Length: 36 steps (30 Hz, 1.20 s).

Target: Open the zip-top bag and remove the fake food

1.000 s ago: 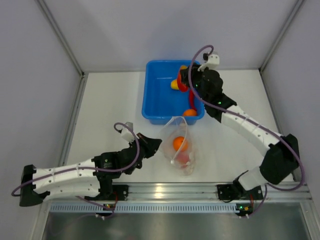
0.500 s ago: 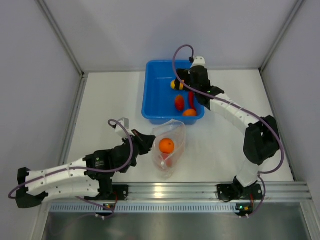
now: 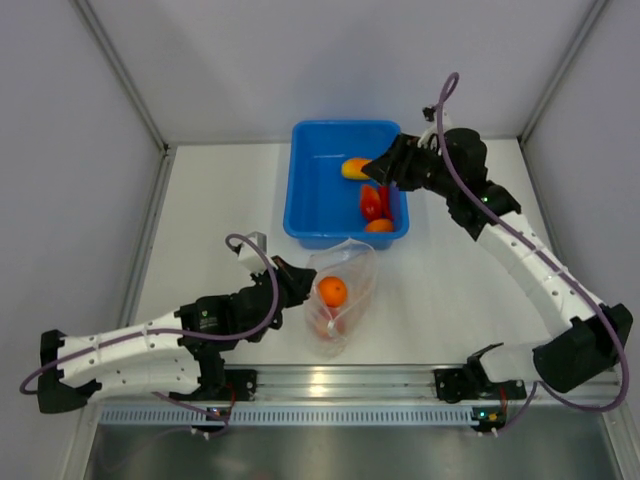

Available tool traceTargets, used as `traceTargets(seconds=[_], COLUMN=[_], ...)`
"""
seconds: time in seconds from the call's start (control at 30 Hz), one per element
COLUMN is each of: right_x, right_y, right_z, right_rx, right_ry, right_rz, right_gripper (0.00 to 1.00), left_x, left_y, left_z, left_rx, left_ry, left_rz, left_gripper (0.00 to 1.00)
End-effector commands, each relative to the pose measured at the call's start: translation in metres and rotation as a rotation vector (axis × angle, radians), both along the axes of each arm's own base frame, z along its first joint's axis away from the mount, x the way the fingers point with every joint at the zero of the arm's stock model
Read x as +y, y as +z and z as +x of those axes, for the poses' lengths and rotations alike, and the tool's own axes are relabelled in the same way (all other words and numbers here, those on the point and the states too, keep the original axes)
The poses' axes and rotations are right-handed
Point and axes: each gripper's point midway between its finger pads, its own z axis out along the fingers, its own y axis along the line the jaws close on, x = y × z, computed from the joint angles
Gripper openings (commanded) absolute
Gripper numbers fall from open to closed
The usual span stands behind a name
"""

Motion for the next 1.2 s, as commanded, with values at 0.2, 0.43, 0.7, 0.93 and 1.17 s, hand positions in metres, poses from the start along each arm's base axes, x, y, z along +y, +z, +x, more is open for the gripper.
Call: traceTargets(seconds=[0.2,0.43,0.7,0.93,1.17], right_x=[0.019,0.045,0.075,0.086,0.102], right_y=[-0.018,-0.045,-0.111,-0.148,-0.186], right_z=[-0.134,-0.184,-0.189,-0.167,-0.151], right_rx=[0.143,0.172,0.282,0.313,0.344], right_ry=[0.221,0.261,0.172,0.023,-0.07], right_rz=[-0.117,-0.185,-0.293,-0.347,-0.331], right_gripper=[0.47,0.43,0.34,0.33,0.34], left_x=[0.002,-0.007,-0.016,-0.026,-0.029], left_y=[0.01,0.006,0.0,0.001,0.001], left_z=[0.009,0.01,0.007,0.005,0.003], left_rx=[0.017,0.037,0.074,0.094,0.104], left_ry=[0.09,0.093,0.078,0.06,0.054], left_rz=[-0.086,-0.088,-0.105,-0.116,-0.134], left_gripper=[0.0,0.0,0.0,0.0,0.0])
